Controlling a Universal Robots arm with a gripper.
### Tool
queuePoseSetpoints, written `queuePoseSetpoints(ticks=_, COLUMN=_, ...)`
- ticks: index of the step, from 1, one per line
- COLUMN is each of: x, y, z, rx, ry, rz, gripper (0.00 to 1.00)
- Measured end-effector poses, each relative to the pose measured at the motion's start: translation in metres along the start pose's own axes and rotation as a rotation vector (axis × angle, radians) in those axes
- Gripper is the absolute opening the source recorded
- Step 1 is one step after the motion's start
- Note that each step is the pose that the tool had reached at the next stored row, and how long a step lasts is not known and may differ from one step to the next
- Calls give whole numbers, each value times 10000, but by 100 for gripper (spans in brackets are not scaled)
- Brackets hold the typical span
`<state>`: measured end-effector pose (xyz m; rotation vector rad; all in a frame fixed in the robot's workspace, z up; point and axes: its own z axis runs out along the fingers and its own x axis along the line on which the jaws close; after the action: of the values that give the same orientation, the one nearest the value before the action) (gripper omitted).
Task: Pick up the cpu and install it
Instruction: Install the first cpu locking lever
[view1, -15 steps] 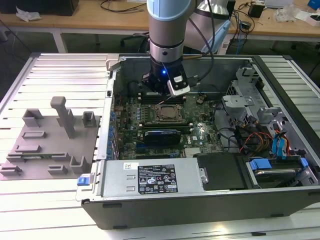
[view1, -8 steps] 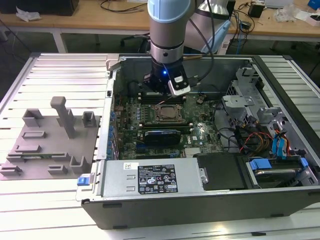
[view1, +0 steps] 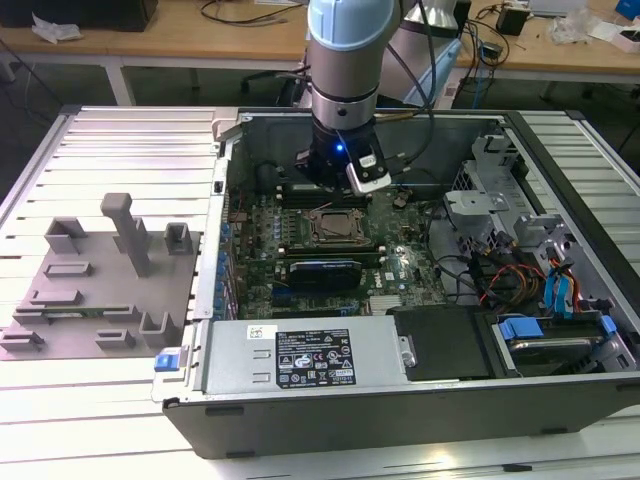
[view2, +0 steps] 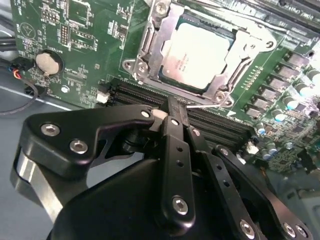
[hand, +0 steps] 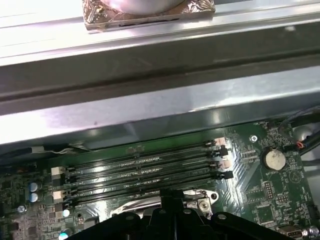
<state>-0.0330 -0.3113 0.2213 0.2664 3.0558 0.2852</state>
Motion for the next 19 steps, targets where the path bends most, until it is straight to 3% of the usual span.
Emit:
queuePoseSetpoints(ticks=1, x=3, y=10, z=10, rx=-33, ry=-194, rz=-115, gripper=11)
queuePoseSetpoints(ticks=2, x=19, y=15, z=40, rx=-59, ry=-322, rz=-376, gripper=11)
queuePoseSetpoints(ticks=3, x=52, y=34, z=113, rx=-41, ry=-406, rz=-894, gripper=11)
queuePoseSetpoints(ticks=7, x=95, y=82, z=127, rx=52, ry=-437, rz=-943, gripper=11)
queuePoseSetpoints(ticks=12, x=126, y=81, z=138, rx=150, ry=-451, rz=-957, gripper=11)
queuePoseSetpoints(ticks=19, x=129, y=74, z=167, rx=240, ry=-603, rz=-134, gripper=11)
